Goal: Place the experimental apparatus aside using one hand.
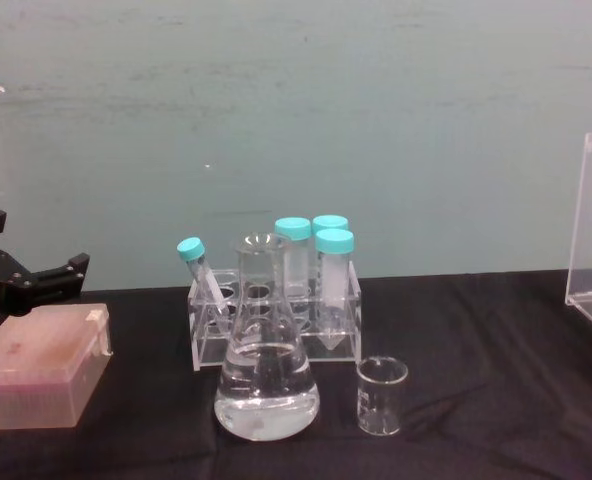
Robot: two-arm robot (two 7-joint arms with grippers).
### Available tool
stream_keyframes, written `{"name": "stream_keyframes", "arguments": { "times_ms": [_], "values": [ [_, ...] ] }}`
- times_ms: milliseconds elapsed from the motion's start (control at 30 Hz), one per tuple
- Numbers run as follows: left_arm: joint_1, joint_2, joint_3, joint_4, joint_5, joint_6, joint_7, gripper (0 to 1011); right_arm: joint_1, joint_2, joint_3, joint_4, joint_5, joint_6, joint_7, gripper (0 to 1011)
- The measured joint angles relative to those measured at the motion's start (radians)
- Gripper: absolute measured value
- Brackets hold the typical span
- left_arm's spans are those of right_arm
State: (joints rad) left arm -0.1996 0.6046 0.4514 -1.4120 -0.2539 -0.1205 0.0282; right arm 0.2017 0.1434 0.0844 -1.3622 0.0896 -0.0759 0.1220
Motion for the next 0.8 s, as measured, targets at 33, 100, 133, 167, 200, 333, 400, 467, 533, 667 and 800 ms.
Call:
{"name": "stream_keyframes", "arguments": {
  "times_ms": [33,100,133,167,200,333,400,467,533,667,800],
  "values": [
    [0.000,0.000,0.000,0.000,0.000,0.000,0.000,1000,0.000,0.000,0.000,0.001,0.000,0.000,0.000,672],
    [0.000,0.000,0.000,0.000,0.000,0.000,0.000,1000,0.000,0.000,0.000,0.001,0.000,0.000,0.000,711],
    [0.000,0.000,0.000,0.000,0.000,0.000,0.000,1000,0.000,0.000,0.000,0.000,0.000,0.000,0.000,767],
    [0.000,0.000,0.000,0.000,0.000,0.000,0.000,1000,0.000,0.000,0.000,0.001,0.000,0.000,0.000,767],
    [0.000,0.000,0.000,0.000,0.000,0.000,0.000,1000,0.000,0.000,0.000,0.001,0.000,0.000,0.000,804],
    [0.000,0.000,0.000,0.000,0.000,0.000,0.000,1000,0.000,0.000,0.000,0.001,0.000,0.000,0.000,909],
    [0.000,0.000,0.000,0.000,0.000,0.000,0.000,1000,0.000,0.000,0.000,0.001,0.000,0.000,0.000,954],
    [0.000,0.000,0.000,0.000,0.000,0.000,0.000,1000,0.000,0.000,0.000,0.000,0.000,0.000,0.000,1002],
    [0.000,0.000,0.000,0.000,0.000,0.000,0.000,1000,0.000,0.000,0.000,0.000,0.000,0.000,0.000,1002],
    [0.000,0.000,0.000,0.000,0.000,0.000,0.000,1000,0.000,0.000,0.001,0.000,0.000,0.000,0.000,1002],
    [0.000,0.000,0.000,0.000,0.000,0.000,0.000,1000,0.000,0.000,0.001,0.000,0.000,0.000,0.000,1002]
  ]
}}
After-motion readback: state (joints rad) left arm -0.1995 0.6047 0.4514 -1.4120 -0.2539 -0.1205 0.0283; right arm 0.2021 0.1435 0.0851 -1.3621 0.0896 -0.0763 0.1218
